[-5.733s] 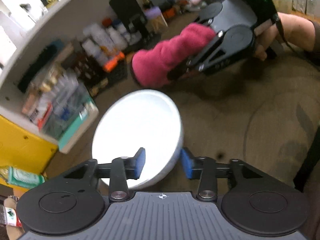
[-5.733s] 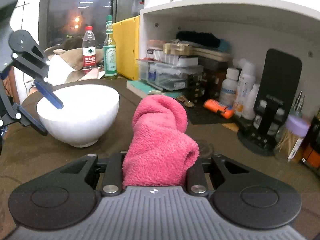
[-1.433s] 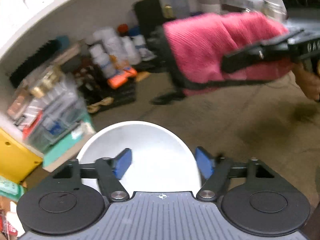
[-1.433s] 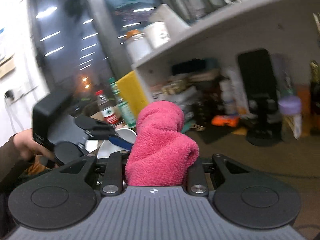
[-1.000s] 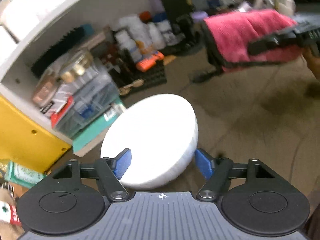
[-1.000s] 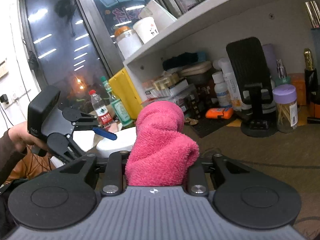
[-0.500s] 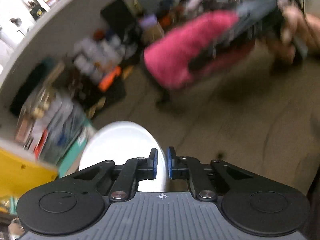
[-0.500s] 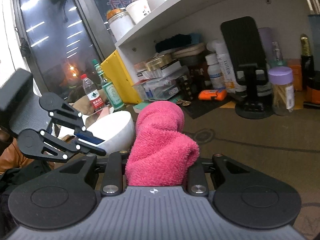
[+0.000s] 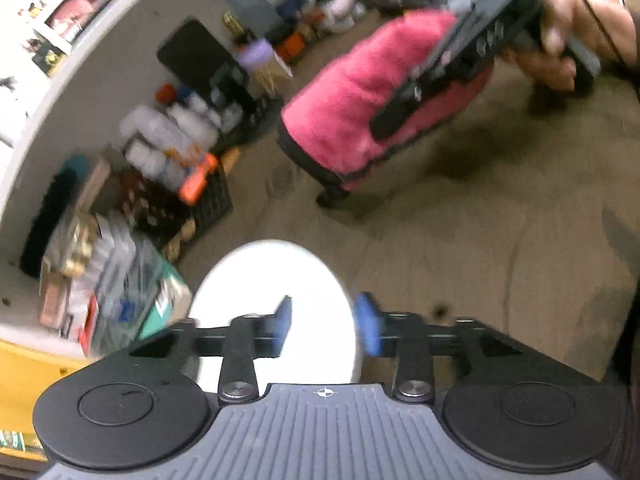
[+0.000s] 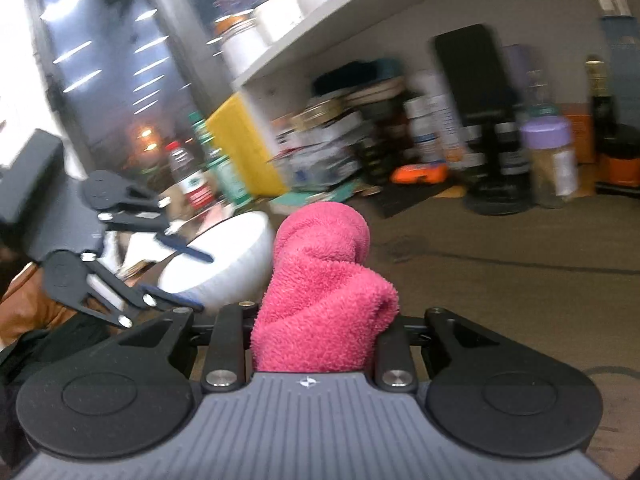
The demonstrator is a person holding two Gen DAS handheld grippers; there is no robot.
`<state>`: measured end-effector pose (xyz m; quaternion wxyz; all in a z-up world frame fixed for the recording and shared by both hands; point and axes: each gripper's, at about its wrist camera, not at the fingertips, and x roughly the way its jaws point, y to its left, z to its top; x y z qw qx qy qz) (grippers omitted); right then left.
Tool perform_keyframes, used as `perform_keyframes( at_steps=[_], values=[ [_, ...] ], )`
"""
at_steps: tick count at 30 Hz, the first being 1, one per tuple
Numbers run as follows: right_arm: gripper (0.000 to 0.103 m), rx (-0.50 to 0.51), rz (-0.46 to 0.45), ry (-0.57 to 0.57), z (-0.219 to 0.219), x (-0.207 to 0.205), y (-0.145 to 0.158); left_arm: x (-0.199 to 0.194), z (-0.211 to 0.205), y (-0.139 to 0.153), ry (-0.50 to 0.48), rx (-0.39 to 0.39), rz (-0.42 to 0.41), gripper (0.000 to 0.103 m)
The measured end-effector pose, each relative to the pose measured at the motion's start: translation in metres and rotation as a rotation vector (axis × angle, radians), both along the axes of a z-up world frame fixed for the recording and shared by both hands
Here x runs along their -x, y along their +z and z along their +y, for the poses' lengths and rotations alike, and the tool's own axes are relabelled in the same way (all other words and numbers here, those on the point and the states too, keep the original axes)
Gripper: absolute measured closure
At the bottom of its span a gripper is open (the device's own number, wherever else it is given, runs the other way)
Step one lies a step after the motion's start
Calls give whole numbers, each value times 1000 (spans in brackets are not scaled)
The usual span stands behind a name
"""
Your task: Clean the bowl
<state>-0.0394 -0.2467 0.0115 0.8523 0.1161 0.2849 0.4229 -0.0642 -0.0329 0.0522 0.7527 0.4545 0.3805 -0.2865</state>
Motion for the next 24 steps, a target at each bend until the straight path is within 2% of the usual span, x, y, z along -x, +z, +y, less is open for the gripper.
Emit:
perform_keyframes(
  at_steps=[3, 5, 6, 8, 9, 12, 14, 17, 19, 22, 23, 24],
  values=[
    [76, 54, -9, 6, 21, 0, -1, -7, 14, -9, 42, 2, 9, 38],
    [76, 58, 8, 7, 30, -4, -3, -8, 16, -13, 41, -3, 33, 64],
    [76, 57, 14, 11, 34, -4, -4, -8, 16, -14, 42, -8, 49, 80],
    [75, 66, 12, 16, 38, -4, -5, -9, 15, -18, 54, -42, 68, 83],
    [75, 72, 14, 20, 40, -3, -6, -11, 15, -17, 66, -34, 86, 84],
    [75, 86, 9, 17, 38, -2, -6, -21, 20, -8, 97, 66, 138, 87],
    [75, 87, 4, 14, 35, -2, -6, -23, 19, -6, 109, 124, 141, 91],
    [75, 29, -14, 32, 17, 5, 5, -24, 18, -4, 125, 196, 145, 95],
    [75, -45, -31, 86, 6, 15, 18, -24, 17, -5, 132, 207, 144, 94],
    [75, -111, -68, 170, 12, 28, 39, -26, 15, -6, 139, 208, 150, 94],
    [75, -119, -82, 190, 16, 32, 45, -28, 13, -6, 137, 201, 149, 94],
    [75, -78, -103, 174, 25, 32, 47, -29, 12, -6, 140, 199, 149, 93]
  ],
)
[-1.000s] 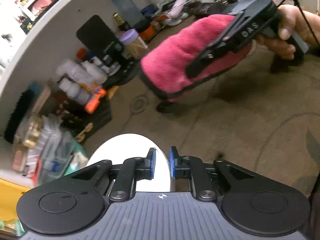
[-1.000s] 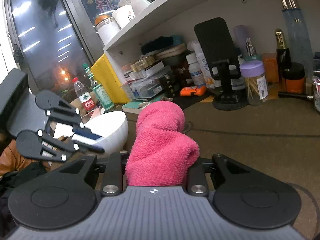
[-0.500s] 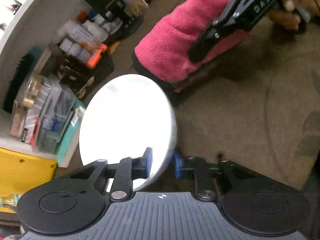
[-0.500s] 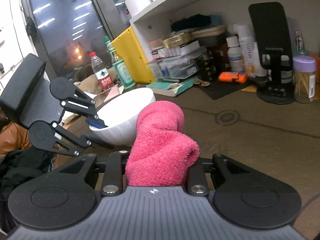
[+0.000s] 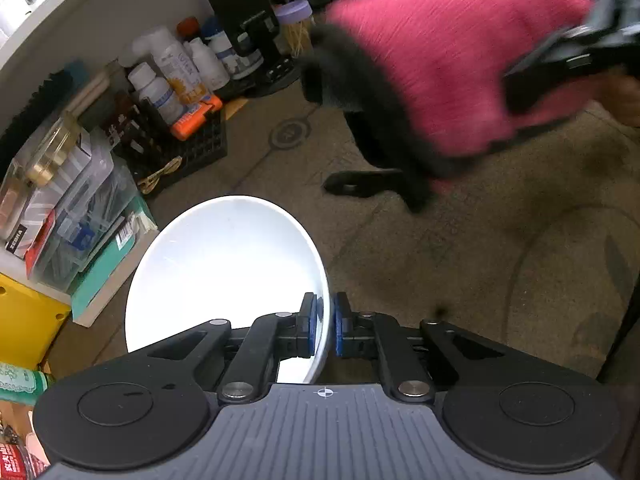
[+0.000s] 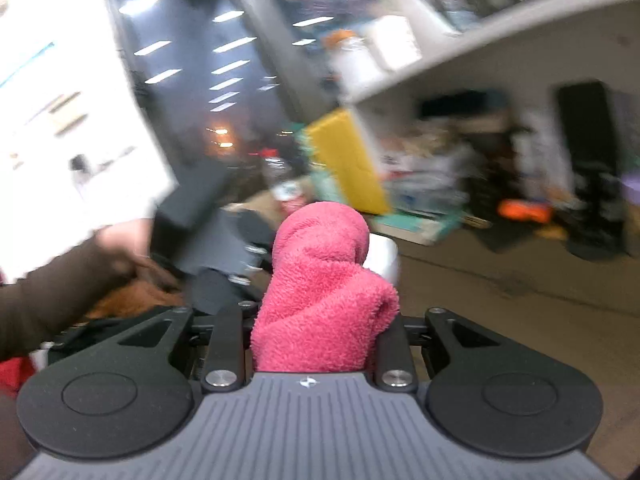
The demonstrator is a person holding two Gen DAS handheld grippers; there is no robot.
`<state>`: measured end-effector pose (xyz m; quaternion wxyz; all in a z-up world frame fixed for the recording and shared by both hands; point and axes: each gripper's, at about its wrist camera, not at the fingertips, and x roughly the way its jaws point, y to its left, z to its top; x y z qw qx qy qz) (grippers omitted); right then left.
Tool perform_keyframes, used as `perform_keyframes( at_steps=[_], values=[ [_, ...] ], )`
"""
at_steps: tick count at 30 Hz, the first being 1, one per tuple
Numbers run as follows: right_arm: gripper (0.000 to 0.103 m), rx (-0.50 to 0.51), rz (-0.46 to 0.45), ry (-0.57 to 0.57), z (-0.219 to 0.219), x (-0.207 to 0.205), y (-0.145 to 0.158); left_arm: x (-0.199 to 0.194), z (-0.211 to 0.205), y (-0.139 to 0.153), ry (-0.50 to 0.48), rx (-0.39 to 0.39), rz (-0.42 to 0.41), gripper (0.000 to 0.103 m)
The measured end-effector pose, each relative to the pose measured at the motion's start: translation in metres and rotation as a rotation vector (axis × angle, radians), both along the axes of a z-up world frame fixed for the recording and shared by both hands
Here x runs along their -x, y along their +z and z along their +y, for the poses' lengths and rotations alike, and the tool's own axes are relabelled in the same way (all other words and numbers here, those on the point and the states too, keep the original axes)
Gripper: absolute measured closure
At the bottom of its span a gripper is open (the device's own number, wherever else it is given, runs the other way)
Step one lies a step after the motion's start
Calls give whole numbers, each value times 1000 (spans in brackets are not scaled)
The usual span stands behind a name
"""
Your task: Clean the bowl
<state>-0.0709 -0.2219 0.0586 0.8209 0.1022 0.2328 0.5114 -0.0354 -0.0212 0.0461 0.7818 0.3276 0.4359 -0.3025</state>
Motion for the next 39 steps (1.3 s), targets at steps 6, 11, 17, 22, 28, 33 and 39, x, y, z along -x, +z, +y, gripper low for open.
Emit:
perform_keyframes(
  at_steps=[6, 11, 17, 22, 28, 33, 39],
  values=[
    [75, 227, 34, -243, 21, -44, -29, -8, -10, -3, 26, -43, -58, 92],
    [75, 206, 101, -286, 11, -62, -43, -26, -13, 10, 74, -31, -62, 93],
    [75, 229, 147, -323, -12, -65, -55, -50, -10, 30, 136, 247, 1, 92],
    [75, 157, 177, -288, -1, -58, -55, -59, 3, 34, 252, 465, 2, 91],
    [76, 153, 76, 31, 52, -3, -36, -61, 17, 33, 294, 566, 21, 92],
    [76, 189, 53, -69, 59, -22, -38, -57, 19, 36, 275, 583, 26, 92],
    [77, 191, 89, -400, 3, -60, -46, -52, 27, 35, 258, 597, 32, 91]
  ],
)
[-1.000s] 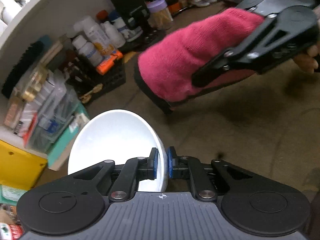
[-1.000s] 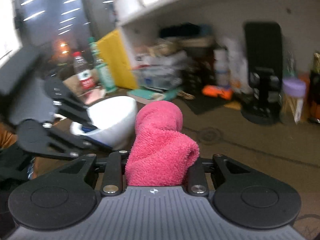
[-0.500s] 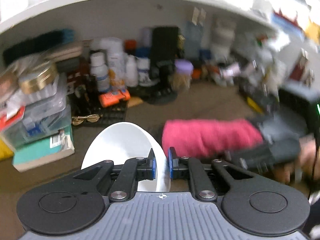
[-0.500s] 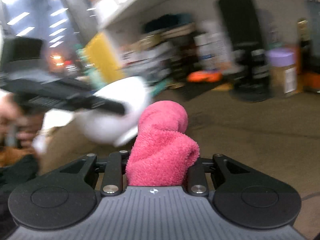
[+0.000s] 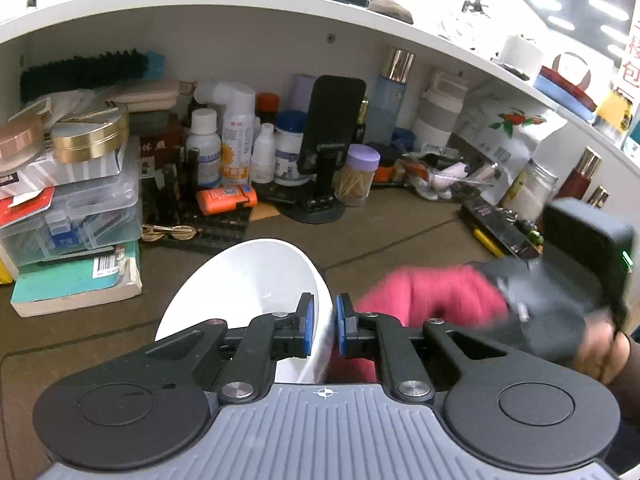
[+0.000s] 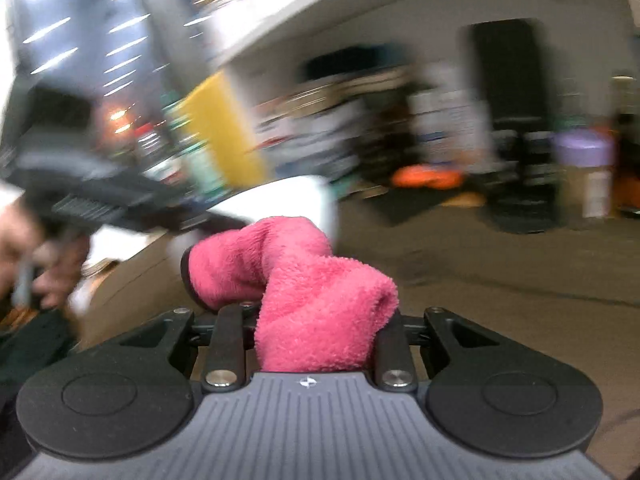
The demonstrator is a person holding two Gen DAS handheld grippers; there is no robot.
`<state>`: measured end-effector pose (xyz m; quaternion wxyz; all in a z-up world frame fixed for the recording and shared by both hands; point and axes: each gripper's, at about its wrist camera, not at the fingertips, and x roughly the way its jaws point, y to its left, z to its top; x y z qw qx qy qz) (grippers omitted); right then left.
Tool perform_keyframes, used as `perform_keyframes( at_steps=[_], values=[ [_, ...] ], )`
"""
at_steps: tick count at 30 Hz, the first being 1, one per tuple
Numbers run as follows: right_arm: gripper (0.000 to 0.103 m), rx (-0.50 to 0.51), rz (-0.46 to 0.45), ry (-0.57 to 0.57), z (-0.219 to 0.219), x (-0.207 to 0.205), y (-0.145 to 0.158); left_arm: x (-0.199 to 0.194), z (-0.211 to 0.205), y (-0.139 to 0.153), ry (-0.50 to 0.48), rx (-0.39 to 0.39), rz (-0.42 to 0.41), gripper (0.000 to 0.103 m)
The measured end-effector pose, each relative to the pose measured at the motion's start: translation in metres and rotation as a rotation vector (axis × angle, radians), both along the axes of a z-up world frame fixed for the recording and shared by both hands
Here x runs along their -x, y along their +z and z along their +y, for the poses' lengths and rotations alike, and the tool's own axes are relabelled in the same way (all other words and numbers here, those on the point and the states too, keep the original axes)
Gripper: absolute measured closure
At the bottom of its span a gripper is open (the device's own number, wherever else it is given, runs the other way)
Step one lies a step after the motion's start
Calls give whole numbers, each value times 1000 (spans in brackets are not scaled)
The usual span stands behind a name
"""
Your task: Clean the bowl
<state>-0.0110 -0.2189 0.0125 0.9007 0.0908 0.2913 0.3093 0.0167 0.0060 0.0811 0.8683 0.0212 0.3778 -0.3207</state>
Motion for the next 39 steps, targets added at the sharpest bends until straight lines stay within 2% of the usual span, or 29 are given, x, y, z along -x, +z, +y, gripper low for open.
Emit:
perform_keyframes(
  at_steps=[2, 6, 8, 10, 12, 16, 18, 20, 22, 25, 29, 30, 33, 38, 39],
  values=[
    [77, -17, 4, -40, -12, -5, -1, 3, -2, -3, -19, -37, -5, 91],
    [77, -54, 5, -71, -23, -12, -2, 17, -21, -8, -65, -236, -79, 82],
    [77, -68, 0, -67, -24, -14, -4, 19, -27, -20, -80, -325, -90, 78],
    [77, -71, -6, -54, -24, -12, -6, 23, -29, -37, -92, -378, -80, 73],
    [77, -55, -17, -25, -18, -7, -8, 28, -30, -44, -93, -404, -111, 73],
    [77, -27, -43, 24, -9, -2, 0, 30, -12, -45, -55, -323, -57, 77],
    [77, 6, -68, 73, 3, 1, 7, 29, -2, -45, -38, -272, -12, 76],
    [77, 36, -83, 121, 16, -1, 12, 34, 19, -48, -5, -179, 48, 73],
    [77, 58, -90, 176, 30, -1, 14, 40, 29, -50, 11, -142, 65, 72],
    [77, 104, -104, 385, 54, 24, 15, 52, 47, -48, 41, -91, 86, 72],
    [77, 135, -138, 670, 76, 77, 24, 62, 52, -47, 28, -131, 73, 72],
    [77, 137, -147, 695, 78, 83, 26, 63, 53, -46, 25, -132, 73, 72],
    [77, 166, -189, 700, 84, 87, 34, 67, 58, -45, 2, -137, 74, 71],
    [77, 86, -164, 477, 76, 28, 35, 67, 72, -47, 11, -106, 85, 71],
    [77, 51, -147, 403, 72, 10, 33, 66, 75, -48, 14, -100, 87, 68]
  ],
)
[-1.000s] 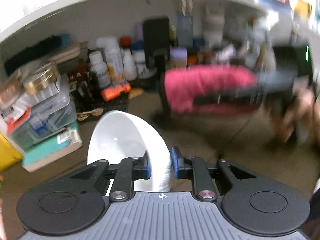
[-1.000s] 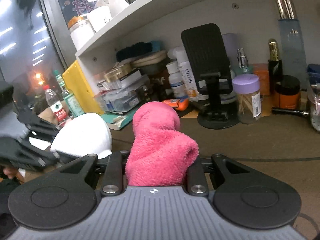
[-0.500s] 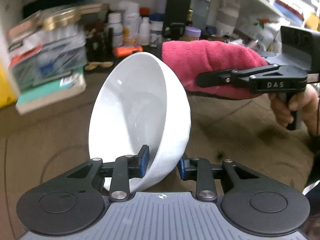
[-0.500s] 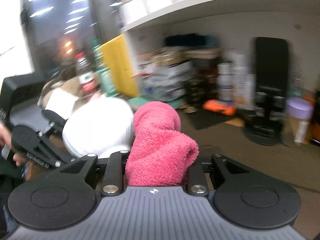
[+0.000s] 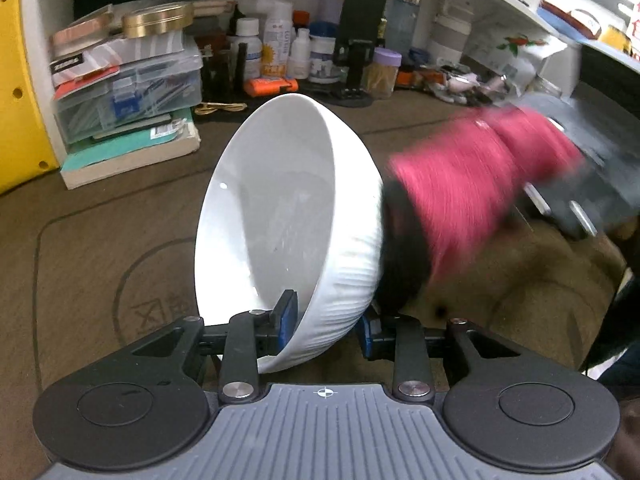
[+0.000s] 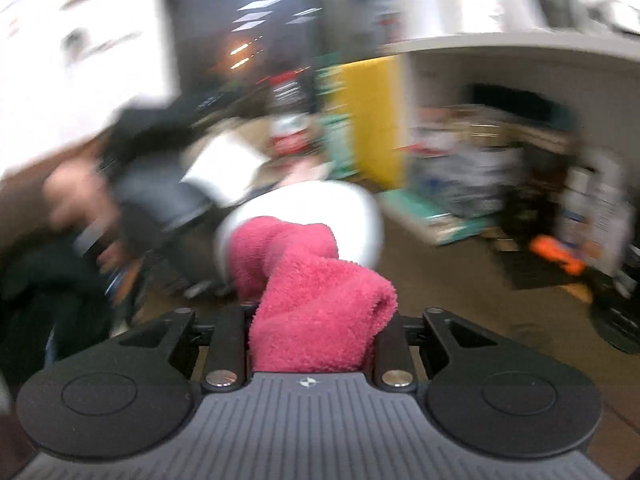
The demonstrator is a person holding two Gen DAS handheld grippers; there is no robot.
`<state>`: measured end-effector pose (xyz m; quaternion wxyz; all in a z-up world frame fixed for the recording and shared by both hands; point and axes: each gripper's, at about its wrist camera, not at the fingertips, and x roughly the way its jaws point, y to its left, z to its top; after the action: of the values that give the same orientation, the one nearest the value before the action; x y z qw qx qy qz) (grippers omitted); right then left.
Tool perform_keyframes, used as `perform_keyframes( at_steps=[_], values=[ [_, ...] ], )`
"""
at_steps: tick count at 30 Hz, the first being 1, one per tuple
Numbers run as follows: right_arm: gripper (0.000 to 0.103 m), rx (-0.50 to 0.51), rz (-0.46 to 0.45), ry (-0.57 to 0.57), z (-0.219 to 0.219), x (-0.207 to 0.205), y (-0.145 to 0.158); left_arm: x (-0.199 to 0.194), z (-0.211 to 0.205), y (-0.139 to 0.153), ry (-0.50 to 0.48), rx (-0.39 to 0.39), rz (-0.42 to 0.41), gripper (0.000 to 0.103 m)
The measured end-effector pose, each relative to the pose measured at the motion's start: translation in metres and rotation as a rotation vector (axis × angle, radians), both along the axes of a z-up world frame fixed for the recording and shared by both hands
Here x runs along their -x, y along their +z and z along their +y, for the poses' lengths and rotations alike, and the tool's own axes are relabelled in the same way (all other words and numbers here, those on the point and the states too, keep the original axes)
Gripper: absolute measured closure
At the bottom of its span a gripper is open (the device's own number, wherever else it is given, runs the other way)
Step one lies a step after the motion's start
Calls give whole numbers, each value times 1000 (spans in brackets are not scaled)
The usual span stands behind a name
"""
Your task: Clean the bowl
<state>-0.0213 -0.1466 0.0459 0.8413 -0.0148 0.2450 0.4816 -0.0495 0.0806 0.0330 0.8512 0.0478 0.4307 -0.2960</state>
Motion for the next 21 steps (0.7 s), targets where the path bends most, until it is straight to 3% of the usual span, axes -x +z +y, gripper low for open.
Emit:
perform_keyframes(
  at_steps=[1, 3, 5, 9, 11, 13, 14, 21],
  values=[
    [77, -1, 2, -17, 0, -3, -1, -1, 2, -1, 4, 2, 1, 65],
    [77, 47, 47, -152, 0, -25, -16, -2, 5, -3, 11, 5, 1, 64],
    [77, 57, 115, -156, 0, -32, -30, -3, 8, -4, 13, 27, 0, 63],
    [77, -24, 305, -7, 6, -23, -48, -4, 7, -5, 18, 39, -7, 63],
    [77, -59, 337, 59, 8, -15, -49, -5, 3, -5, 16, 25, -12, 63],
    [77, -116, 328, 155, 1, 3, -42, -7, -2, -3, 19, 9, -12, 64],
    [77, -124, 318, 152, -4, 6, -40, -8, -6, -3, 21, 3, -12, 64],
    [77, -262, 284, -31, -72, 2, -31, -15, -37, 4, 13, -103, -67, 61]
  ],
)
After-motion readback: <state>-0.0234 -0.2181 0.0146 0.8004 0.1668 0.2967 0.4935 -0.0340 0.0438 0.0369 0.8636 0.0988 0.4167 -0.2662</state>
